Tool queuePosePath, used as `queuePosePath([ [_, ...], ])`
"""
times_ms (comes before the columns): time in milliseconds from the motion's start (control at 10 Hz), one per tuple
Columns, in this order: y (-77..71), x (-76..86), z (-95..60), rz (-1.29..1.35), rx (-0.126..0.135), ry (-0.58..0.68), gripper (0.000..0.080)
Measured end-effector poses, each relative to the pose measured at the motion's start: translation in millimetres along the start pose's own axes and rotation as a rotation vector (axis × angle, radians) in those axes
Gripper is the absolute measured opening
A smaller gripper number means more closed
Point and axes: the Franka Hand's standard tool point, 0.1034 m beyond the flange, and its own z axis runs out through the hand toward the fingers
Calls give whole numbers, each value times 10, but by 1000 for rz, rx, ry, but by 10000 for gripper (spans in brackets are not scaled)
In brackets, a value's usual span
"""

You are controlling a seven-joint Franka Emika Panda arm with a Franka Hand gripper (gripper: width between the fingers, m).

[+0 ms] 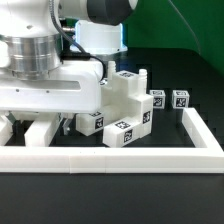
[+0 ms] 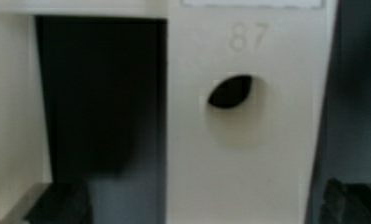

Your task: Assemble chair

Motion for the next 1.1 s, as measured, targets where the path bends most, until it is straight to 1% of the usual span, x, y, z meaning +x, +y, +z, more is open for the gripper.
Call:
queuePosePath([
  [200,9,-2,4,2,-1,2,649],
  [300,9,-2,4,2,-1,2,530],
  [400,8,-2,4,2,-1,2,394],
  [500,7,3,0,1,-2,3,394],
  [600,1,3,0,1,-1,3,284],
  [800,-9,6,-21,-1,3,-4,284],
  [900,-2,16,-78,0,8,-10,284],
  [1000,-10,16,-166,2,18,-18,284],
  [1100,-29,3,-312,5,36,-34,284],
])
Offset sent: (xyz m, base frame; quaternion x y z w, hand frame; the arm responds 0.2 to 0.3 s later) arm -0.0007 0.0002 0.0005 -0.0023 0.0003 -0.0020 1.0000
